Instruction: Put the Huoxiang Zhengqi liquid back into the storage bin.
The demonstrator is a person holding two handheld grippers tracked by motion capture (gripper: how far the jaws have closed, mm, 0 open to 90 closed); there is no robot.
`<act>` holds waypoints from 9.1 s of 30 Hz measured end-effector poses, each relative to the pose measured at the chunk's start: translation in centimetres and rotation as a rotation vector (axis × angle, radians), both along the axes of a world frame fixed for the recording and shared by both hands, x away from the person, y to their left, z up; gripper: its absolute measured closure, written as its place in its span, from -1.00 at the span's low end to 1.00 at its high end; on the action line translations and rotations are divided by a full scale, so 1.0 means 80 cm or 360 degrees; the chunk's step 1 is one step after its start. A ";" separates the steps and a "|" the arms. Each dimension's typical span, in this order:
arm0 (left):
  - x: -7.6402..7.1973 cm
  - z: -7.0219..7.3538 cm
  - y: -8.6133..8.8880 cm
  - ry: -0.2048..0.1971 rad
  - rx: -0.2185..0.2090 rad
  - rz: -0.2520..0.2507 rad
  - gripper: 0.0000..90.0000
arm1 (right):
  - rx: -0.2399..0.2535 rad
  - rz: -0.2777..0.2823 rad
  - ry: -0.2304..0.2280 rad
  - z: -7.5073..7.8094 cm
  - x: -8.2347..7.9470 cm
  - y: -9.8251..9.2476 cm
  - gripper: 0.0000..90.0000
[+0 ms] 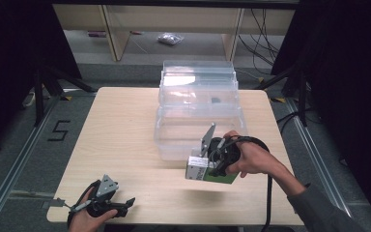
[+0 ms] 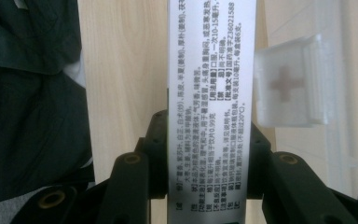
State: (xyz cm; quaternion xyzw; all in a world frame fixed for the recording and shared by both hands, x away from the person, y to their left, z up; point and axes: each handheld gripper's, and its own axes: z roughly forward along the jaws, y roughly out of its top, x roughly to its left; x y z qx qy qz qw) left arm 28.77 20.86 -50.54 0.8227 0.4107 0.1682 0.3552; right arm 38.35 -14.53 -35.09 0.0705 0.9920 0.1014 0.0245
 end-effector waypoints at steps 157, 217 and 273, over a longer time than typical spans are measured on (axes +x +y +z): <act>-0.002 0.002 -0.005 -0.0033 -0.0042 0.0007 -0.65 | 0.0509 -0.0722 -0.0211 0.004 0.153 -0.093 -0.32; -0.001 0.002 -0.003 -0.0016 -0.0021 0.0001 -0.66 | 0.1055 -0.1013 -0.0275 -0.032 0.050 -0.111 -0.65; -0.002 0.001 -0.005 -0.0030 -0.0046 0.0016 -0.66 | 0.1108 -0.1001 -0.0235 -0.079 -0.009 -0.095 -0.64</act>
